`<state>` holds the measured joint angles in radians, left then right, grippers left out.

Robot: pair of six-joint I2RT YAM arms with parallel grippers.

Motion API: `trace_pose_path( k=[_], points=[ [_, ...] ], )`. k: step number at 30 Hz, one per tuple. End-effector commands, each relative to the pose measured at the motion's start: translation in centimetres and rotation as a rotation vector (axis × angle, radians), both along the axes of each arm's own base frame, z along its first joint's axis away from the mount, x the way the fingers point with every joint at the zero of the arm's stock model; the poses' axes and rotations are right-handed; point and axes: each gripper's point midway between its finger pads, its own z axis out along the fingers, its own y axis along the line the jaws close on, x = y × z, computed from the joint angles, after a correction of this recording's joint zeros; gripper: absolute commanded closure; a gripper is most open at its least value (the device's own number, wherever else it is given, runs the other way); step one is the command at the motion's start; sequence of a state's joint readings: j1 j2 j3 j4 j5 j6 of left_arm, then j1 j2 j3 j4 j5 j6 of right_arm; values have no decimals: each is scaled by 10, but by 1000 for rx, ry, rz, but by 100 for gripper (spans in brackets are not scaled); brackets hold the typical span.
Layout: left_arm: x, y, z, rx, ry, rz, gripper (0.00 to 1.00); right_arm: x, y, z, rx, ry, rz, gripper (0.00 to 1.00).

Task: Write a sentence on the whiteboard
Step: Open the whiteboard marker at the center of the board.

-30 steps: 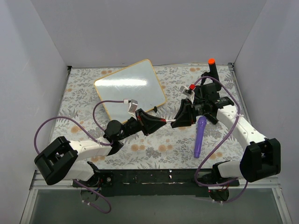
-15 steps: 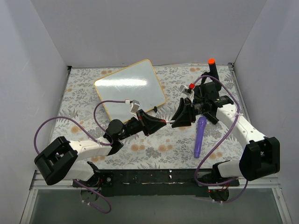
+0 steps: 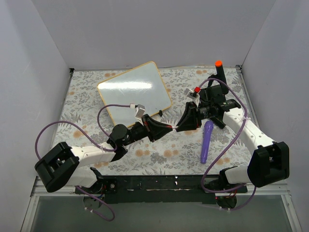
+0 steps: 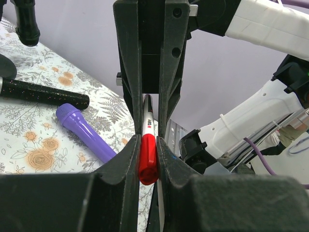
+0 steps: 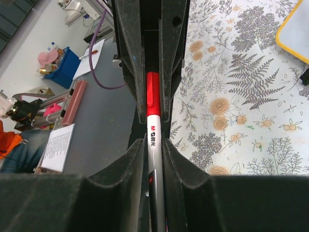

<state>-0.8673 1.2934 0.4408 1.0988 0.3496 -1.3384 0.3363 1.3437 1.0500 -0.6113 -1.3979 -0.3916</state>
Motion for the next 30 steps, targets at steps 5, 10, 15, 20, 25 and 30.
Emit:
trace_pose_path(
  k=[5, 10, 15, 20, 25, 30],
  points=[
    [0, 7, 19, -41, -43, 28, 100, -3, 1, 5, 22, -29, 15, 69],
    [-1, 8, 17, -45, -39, 27, 100, -4, 1, 5, 26, -36, 17, 77],
    [-2, 9, 18, -50, -42, 30, 100, -8, 0, 7, 42, -46, 29, 99],
    [-7, 13, 24, -80, -63, 22, 100, -11, -1, 5, 44, -57, 29, 98],
    [-9, 14, 25, -85, -69, 16, 100, -12, -2, 3, 43, -72, 28, 61],
    [-8, 18, 26, -108, -59, 32, 100, -13, -2, 3, 45, -73, 29, 62]
  ],
)
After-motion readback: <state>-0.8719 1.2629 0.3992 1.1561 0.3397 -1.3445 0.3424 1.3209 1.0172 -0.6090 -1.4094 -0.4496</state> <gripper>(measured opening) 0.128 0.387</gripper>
